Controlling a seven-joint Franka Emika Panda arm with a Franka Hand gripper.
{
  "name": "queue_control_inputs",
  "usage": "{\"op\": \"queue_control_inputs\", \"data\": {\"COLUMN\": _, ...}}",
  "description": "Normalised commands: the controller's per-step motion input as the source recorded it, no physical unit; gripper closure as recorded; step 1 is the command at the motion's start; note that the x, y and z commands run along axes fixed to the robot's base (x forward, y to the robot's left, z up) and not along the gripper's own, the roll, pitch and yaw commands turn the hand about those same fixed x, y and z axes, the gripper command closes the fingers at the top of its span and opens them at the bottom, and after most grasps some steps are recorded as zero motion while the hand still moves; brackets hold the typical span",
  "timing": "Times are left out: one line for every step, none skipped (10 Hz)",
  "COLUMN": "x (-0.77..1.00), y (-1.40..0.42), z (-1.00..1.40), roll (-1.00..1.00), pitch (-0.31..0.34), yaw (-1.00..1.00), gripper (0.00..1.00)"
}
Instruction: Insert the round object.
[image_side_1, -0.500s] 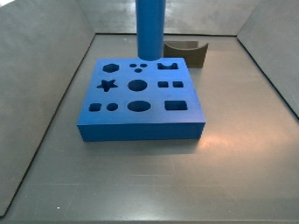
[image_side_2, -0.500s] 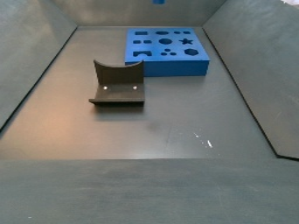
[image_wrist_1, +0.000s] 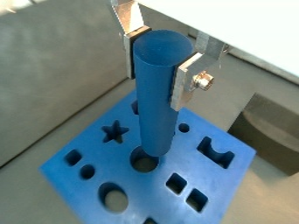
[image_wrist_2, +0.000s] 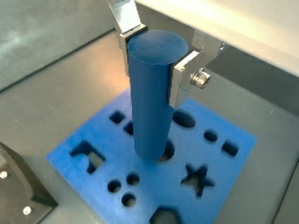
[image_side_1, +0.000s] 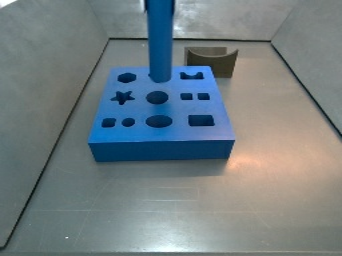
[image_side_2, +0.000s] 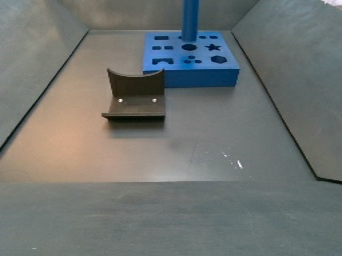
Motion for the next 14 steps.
{"op": "queue_control_inputs", "data": {"x": 0.08, "y": -0.02, "z": 0.0, "roll": 0.0, "pitch": 0.016, "yaw": 0.0, "gripper": 1.0}}
{"op": "queue_control_inputs", "data": {"x": 0.0, "y": 0.0, "z": -0.02, "roll": 0.0, "pitch": 0.0, "yaw": 0.0, "gripper": 1.0}}
{"op": "queue_control_inputs", "data": {"x": -0.01, "y": -0.14, "z": -0.19, "roll": -0.05, "pitch": -0.056, "yaw": 0.0, "gripper": 1.0}}
{"op": "queue_control_inputs", "data": {"x": -0.03, "y": -0.27, "z": -0.23, "roll": -0.02, "pitch": -0.071, "yaw": 0.0, "gripper": 1.0}}
{"op": "queue_control_inputs", "data": {"x": -0.03, "y": -0.24, "z": -0.21, "roll": 0.0, "pitch": -0.067, "yaw": 0.0, "gripper": 1.0}}
{"op": "queue_control_inputs", "data": {"x": -0.02, "y": -0.04, "z": -0.19, "roll": 0.0, "pitch": -0.041, "yaw": 0.0, "gripper": 1.0}}
{"op": "queue_control_inputs", "data": {"x": -0.07, "y": -0.02, "z": -0.25, "roll": 0.0, "pitch": -0.05, "yaw": 0.01, "gripper": 1.0}}
{"op": "queue_control_inputs", "data": {"x": -0.1, "y": -0.03, "z": -0.32, "roll": 0.0, "pitch": -0.051, "yaw": 0.0, "gripper": 1.0}}
{"op": "queue_control_inputs", "data": {"x": 0.0, "y": -0.08, "z": -0.37, "roll": -0.03, "pitch": -0.049, "yaw": 0.0, "gripper": 1.0}}
{"op": "queue_control_inputs", "data": {"x": 0.07, "y": -0.04, "z": -0.3, "roll": -0.02, "pitch": -0.004, "yaw": 0.0, "gripper": 1.0}}
{"op": "queue_control_inputs", "data": {"x": 0.03, "y": -0.02, "z": -0.21, "roll": 0.0, "pitch": 0.0, "yaw": 0.0, "gripper": 1.0}}
{"op": "queue_control_inputs", "data": {"x": 0.0, "y": -0.09, "z": -0.21, "roll": -0.07, "pitch": -0.026, "yaw": -0.01, "gripper": 1.0}}
{"op": "queue_control_inputs", "data": {"x": 0.0, "y": -0.11, "z": -0.24, "roll": -0.08, "pitch": -0.036, "yaw": 0.0, "gripper": 1.0}}
{"op": "queue_control_inputs", "data": {"x": 0.0, "y": -0.15, "z": -0.25, "roll": -0.1, "pitch": -0.053, "yaw": 0.0, "gripper": 1.0}}
